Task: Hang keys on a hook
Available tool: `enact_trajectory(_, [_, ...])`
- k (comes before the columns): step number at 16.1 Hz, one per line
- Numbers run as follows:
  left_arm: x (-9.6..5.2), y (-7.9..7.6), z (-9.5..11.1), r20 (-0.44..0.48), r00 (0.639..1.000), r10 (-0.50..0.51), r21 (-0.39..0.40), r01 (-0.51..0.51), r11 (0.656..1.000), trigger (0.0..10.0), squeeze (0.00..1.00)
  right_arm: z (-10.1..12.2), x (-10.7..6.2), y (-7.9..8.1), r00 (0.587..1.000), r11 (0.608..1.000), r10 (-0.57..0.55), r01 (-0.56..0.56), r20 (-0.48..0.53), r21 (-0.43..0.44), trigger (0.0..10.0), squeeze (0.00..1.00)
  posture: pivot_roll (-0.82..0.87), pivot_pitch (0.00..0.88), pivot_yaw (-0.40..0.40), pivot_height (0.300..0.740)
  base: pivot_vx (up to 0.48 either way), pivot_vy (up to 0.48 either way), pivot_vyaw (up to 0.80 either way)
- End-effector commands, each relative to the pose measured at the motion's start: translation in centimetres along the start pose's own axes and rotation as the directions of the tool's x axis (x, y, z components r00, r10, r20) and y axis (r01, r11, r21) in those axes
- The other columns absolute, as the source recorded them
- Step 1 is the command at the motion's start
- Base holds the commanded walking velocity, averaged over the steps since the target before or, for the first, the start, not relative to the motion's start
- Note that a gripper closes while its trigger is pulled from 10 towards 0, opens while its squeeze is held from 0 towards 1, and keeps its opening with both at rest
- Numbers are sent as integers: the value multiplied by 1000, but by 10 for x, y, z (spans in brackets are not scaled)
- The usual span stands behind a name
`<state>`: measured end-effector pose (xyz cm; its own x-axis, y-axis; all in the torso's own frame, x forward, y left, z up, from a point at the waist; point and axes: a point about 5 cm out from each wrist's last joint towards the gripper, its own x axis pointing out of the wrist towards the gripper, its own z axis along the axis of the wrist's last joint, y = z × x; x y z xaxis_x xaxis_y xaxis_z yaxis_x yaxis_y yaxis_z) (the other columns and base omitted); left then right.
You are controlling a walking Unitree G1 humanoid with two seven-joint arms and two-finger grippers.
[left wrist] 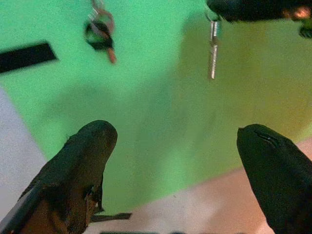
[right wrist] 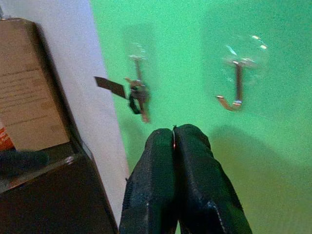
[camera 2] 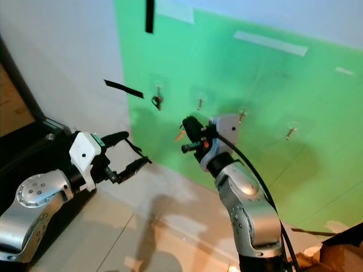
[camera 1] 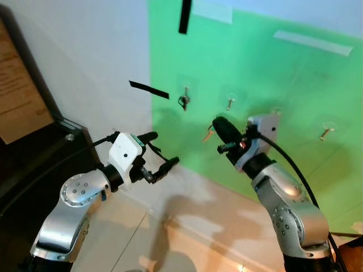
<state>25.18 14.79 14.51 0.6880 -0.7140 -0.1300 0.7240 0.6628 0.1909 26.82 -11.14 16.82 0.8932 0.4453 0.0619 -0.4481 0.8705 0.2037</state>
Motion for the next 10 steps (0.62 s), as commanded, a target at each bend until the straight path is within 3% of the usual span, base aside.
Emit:
enact_trajectory(1, [0, -5, 2, 2, 1000, -30, 1, 30, 1000, 10000, 0, 3, 0, -5, 1000, 999, -29, 29, 8, 15, 10000, 0, 19, 0, -49, 740, 0, 0, 0])
enact_trajectory(4, [-1, -5, 2, 0, 999, -42, -2, 42, 999, 10000, 0, 8, 0, -9, 998, 997, -57, 55, 32, 45, 10000, 0, 24, 0, -55, 740, 0, 0, 0])
enact_trajectory(10, [-2, -7, 3, 1, 998, -56, -6, 56, 998, 10000, 0, 13, -2, -1, 998, 998, 11, -14, 56, 65, 10000, 0, 22, 0, -53, 740, 0, 0, 0])
